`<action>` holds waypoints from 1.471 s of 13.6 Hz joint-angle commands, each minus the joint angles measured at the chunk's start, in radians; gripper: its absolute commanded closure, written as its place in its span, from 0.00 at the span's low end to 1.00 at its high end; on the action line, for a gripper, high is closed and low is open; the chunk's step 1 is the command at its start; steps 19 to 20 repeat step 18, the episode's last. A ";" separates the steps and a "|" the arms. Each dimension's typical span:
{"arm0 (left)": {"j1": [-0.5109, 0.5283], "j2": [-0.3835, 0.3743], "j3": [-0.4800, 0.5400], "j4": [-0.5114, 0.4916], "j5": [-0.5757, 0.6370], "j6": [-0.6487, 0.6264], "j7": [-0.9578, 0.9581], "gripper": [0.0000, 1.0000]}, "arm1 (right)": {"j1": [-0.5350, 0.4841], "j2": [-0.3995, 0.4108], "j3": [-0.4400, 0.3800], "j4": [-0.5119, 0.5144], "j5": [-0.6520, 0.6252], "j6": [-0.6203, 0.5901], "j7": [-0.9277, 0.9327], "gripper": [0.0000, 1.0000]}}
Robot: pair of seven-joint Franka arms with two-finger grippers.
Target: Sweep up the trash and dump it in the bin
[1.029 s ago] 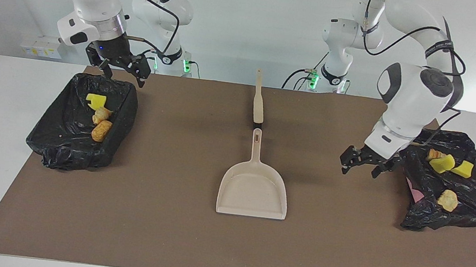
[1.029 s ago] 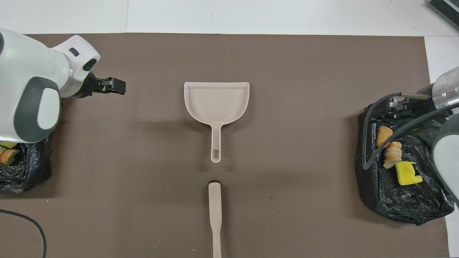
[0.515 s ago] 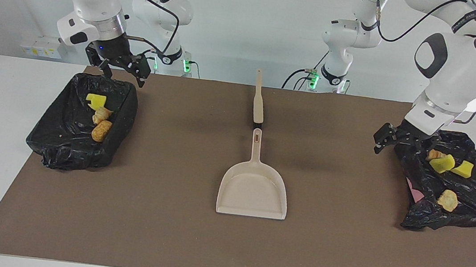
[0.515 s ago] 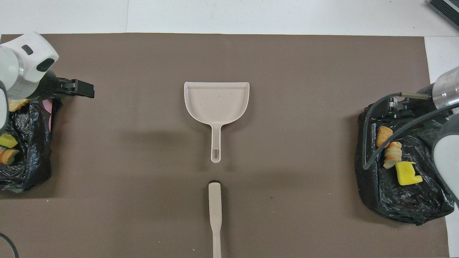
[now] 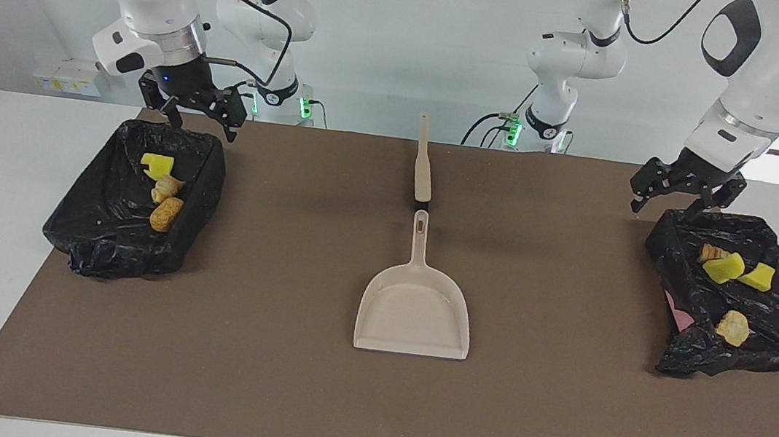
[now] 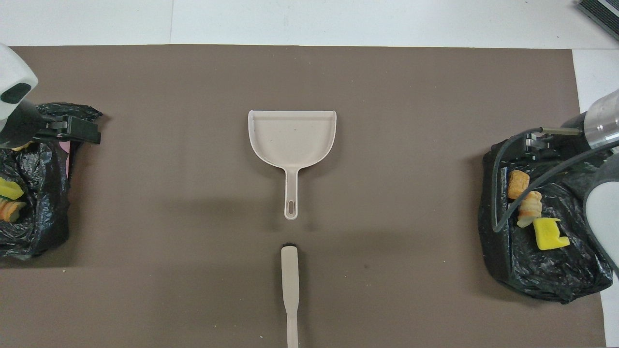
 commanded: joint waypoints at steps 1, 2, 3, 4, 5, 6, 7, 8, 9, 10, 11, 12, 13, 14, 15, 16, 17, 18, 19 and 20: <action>0.006 -0.003 -0.004 0.073 0.014 -0.103 0.019 0.00 | -0.015 -0.004 0.008 -0.004 0.012 0.005 -0.035 0.00; 0.007 -0.011 -0.004 0.066 0.013 -0.097 0.027 0.00 | -0.015 -0.004 0.008 -0.004 0.014 0.005 -0.035 0.00; 0.007 -0.006 -0.004 0.076 0.018 -0.112 0.033 0.00 | -0.015 -0.004 0.008 -0.004 0.014 0.005 -0.035 0.00; 0.009 -0.001 -0.004 0.078 0.016 -0.120 0.033 0.00 | -0.015 -0.004 0.008 -0.004 0.015 0.005 -0.035 0.00; 0.007 -0.003 -0.004 0.078 0.014 -0.120 0.033 0.00 | -0.015 -0.004 0.008 -0.003 0.015 0.005 -0.034 0.00; 0.007 -0.001 -0.001 0.078 0.014 -0.126 0.035 0.00 | -0.015 -0.004 0.008 -0.003 0.015 0.005 -0.034 0.00; 0.007 0.002 0.000 0.082 0.013 -0.143 0.035 0.00 | -0.015 -0.004 0.008 -0.004 0.015 0.005 -0.034 0.00; 0.007 0.009 -0.002 0.104 0.013 -0.170 0.035 0.00 | -0.015 -0.004 0.008 -0.003 0.014 0.005 -0.034 0.00; 0.007 0.023 -0.004 0.136 0.014 -0.194 0.035 0.00 | -0.015 -0.004 0.008 -0.004 0.014 0.005 -0.034 0.00; 0.007 0.034 -0.004 0.154 0.024 -0.212 0.036 0.00 | -0.015 -0.004 0.008 -0.003 0.014 0.005 -0.034 0.00; 0.006 0.032 -0.004 0.155 0.031 -0.214 0.036 0.00 | -0.015 -0.004 0.008 -0.003 0.012 0.005 -0.034 0.00; 0.004 0.029 -0.004 0.149 0.034 -0.208 0.038 0.00 | -0.015 -0.004 0.008 -0.004 0.011 0.005 -0.034 0.00; 0.004 0.023 -0.004 0.145 0.031 -0.208 0.044 0.00 | -0.015 -0.004 0.008 -0.004 0.009 0.005 -0.034 0.00; 0.004 0.022 -0.004 0.144 0.028 -0.212 0.048 0.00 | -0.015 -0.004 0.008 -0.004 0.009 0.005 -0.034 0.00; 0.004 0.022 -0.004 0.144 0.027 -0.212 0.048 0.00 | -0.015 -0.004 0.008 -0.004 0.009 0.005 -0.034 0.00; 0.006 0.022 -0.004 0.144 0.027 -0.212 0.050 0.00 | -0.015 -0.004 0.008 -0.004 0.009 0.005 -0.034 0.00; 0.006 0.020 -0.004 0.144 0.025 -0.212 0.050 0.00 | -0.015 -0.004 0.008 -0.004 0.008 0.005 -0.034 0.00; 0.006 0.020 -0.004 0.144 0.025 -0.212 0.050 0.00 | -0.015 -0.004 0.008 -0.004 0.008 0.005 -0.034 0.00; 0.006 0.020 -0.004 0.144 0.025 -0.212 0.050 0.00 | -0.015 -0.004 0.008 -0.004 0.008 0.005 -0.034 0.00; 0.006 0.020 -0.004 0.144 0.025 -0.212 0.050 0.00 | -0.015 -0.004 0.008 -0.004 0.008 0.005 -0.034 0.00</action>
